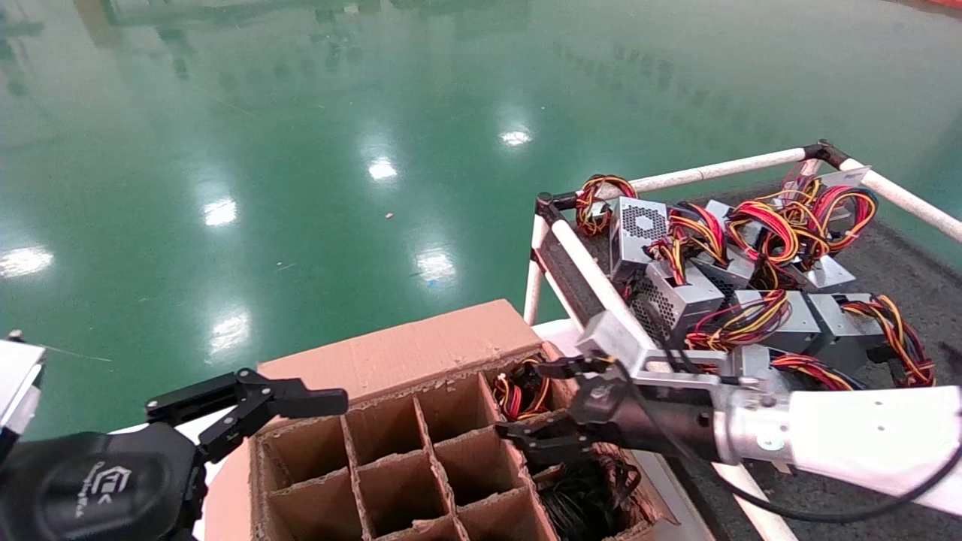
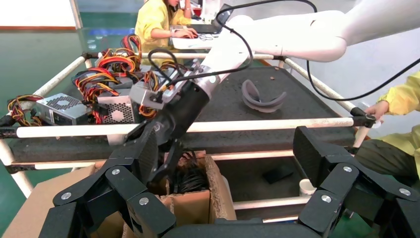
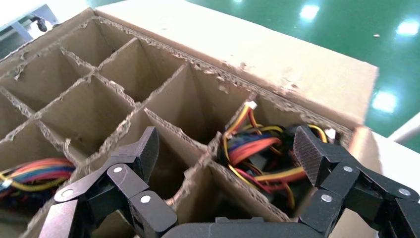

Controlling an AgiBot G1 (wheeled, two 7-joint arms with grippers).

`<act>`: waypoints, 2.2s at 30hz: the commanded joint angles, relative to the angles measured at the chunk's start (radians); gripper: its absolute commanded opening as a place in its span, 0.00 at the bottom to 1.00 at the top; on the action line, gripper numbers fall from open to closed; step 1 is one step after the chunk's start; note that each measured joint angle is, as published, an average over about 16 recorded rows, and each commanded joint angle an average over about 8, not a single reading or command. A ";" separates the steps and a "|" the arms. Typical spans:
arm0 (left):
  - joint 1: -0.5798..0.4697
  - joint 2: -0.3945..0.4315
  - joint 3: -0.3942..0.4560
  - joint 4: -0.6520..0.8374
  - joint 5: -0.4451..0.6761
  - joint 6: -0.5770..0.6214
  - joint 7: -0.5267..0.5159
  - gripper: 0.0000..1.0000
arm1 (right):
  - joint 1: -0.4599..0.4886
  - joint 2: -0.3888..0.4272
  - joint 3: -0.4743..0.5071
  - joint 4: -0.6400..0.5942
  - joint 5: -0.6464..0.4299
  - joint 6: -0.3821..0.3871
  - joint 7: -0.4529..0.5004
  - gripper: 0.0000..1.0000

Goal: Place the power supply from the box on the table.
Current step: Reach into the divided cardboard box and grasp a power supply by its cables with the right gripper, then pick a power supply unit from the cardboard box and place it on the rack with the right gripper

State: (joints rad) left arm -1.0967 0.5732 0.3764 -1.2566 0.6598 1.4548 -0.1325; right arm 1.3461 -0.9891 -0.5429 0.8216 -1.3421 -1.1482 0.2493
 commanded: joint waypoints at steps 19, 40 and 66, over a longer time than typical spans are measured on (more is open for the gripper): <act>0.000 0.000 0.000 0.000 0.000 0.000 0.000 1.00 | 0.031 -0.087 -0.022 -0.089 -0.024 0.036 0.030 0.00; 0.000 0.000 0.000 0.000 0.000 0.000 0.000 1.00 | 0.032 -0.096 -0.029 -0.086 -0.046 0.091 0.120 0.00; 0.000 0.000 0.000 0.000 0.000 0.000 0.000 1.00 | -0.039 0.018 0.150 0.126 0.243 0.139 0.470 0.00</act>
State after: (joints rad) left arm -1.0968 0.5730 0.3768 -1.2566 0.6596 1.4546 -0.1323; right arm 1.3132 -0.9639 -0.3915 0.9533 -1.1003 -1.0089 0.7225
